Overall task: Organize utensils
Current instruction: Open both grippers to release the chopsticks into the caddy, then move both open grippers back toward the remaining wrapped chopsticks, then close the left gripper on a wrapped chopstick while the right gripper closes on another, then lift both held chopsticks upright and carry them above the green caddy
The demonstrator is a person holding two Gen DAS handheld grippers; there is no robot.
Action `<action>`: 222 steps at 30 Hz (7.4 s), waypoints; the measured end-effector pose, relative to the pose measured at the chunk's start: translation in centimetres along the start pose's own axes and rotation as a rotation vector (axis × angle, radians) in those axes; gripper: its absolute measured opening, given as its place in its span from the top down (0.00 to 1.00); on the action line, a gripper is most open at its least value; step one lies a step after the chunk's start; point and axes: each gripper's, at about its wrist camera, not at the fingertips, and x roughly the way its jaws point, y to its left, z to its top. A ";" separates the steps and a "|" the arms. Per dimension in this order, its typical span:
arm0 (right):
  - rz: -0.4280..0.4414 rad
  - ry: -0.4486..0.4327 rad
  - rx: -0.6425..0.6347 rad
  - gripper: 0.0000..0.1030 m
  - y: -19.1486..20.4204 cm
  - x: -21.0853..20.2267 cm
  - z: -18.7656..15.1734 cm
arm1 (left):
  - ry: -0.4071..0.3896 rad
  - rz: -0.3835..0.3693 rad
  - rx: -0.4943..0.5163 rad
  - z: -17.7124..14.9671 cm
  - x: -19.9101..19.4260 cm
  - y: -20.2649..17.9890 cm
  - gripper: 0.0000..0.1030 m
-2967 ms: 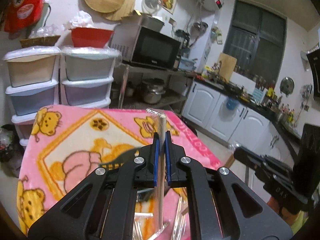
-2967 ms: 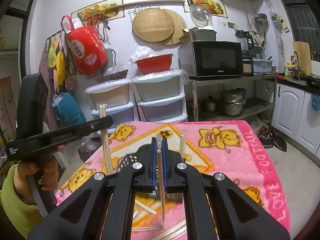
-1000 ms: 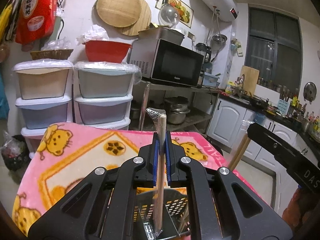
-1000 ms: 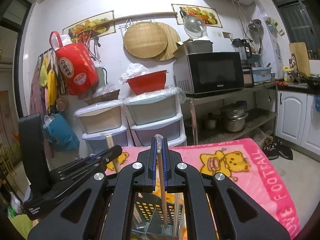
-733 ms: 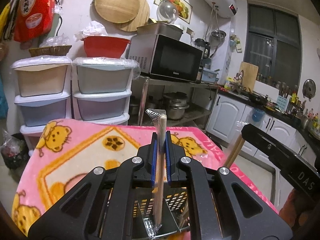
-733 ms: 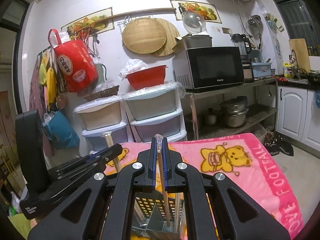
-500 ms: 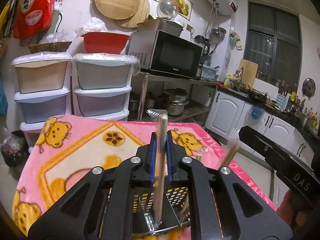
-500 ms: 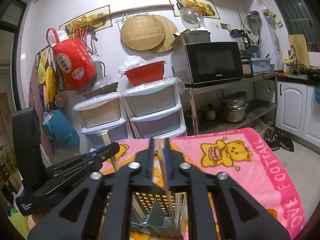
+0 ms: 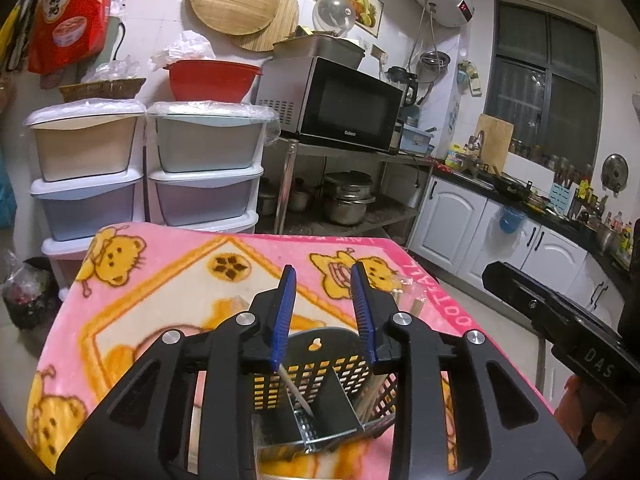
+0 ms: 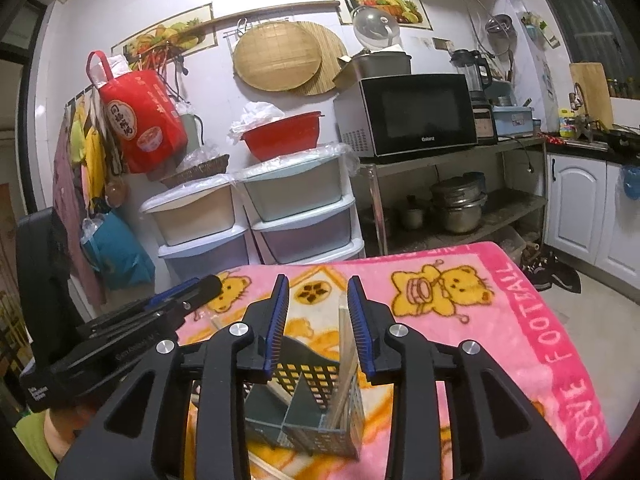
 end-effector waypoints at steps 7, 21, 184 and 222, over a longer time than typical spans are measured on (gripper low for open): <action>-0.007 0.031 0.002 0.66 -0.2 -0.8 -0.8 | 0.009 -0.010 -0.011 -0.7 -1.4 0.4 0.62; -0.016 0.073 0.000 0.56 -0.3 -2.9 -2.6 | 0.005 -0.035 -0.007 -1.6 -4.9 0.2 0.42; 0.118 0.181 -0.043 0.96 3.5 -5.2 -3.6 | 0.135 -0.104 -0.122 -3.8 -7.7 2.3 0.97; 0.130 -0.059 -0.028 0.96 3.7 -2.8 5.4 | -0.325 0.122 -0.088 7.5 -4.4 -0.4 0.97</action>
